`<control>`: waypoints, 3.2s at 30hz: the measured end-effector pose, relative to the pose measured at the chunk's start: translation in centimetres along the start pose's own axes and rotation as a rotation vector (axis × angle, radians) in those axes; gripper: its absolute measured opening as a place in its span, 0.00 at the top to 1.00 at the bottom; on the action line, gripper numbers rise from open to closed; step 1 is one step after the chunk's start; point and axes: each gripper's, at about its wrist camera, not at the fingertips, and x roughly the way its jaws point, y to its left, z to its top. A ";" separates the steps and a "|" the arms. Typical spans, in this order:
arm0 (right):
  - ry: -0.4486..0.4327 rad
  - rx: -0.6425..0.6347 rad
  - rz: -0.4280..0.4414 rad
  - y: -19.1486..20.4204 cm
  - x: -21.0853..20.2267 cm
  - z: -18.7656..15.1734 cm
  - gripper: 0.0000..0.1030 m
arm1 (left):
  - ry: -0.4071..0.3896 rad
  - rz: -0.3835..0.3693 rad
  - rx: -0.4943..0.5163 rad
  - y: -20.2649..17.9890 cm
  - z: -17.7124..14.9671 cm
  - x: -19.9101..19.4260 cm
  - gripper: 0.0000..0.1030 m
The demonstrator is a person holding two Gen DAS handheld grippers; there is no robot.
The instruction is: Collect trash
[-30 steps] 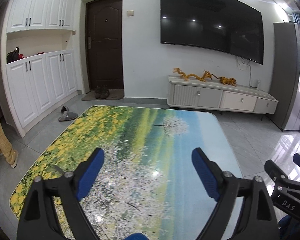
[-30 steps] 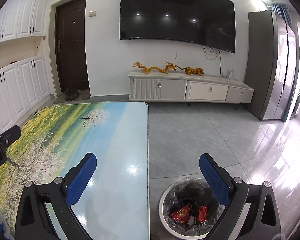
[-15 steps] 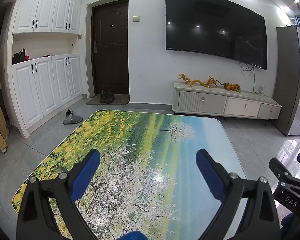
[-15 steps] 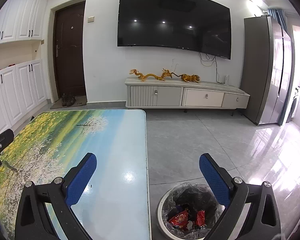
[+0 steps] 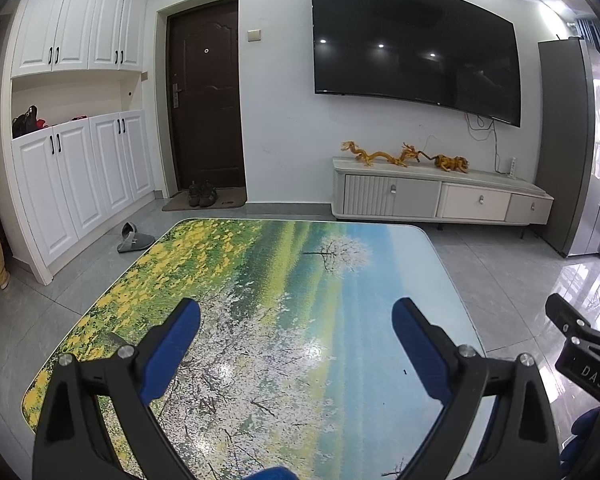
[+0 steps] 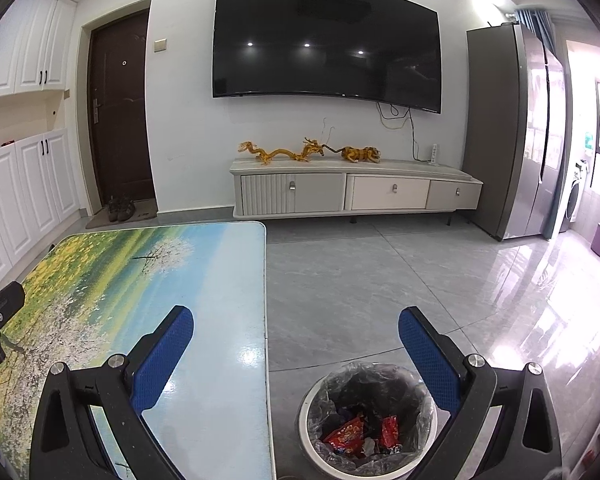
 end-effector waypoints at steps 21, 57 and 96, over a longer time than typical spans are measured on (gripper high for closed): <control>-0.048 0.022 -0.017 -0.9 -0.9 0.1 0.00 | 0.005 -0.020 0.004 -0.5 -0.1 -0.4 0.05; -0.007 0.021 -0.020 -0.8 -0.1 -0.4 0.00 | 0.027 -0.025 0.020 -0.7 -0.4 0.7 0.05; -0.015 0.025 -0.029 -1.0 -0.6 -0.5 0.00 | 0.028 -0.038 0.007 -0.6 -0.7 0.6 0.05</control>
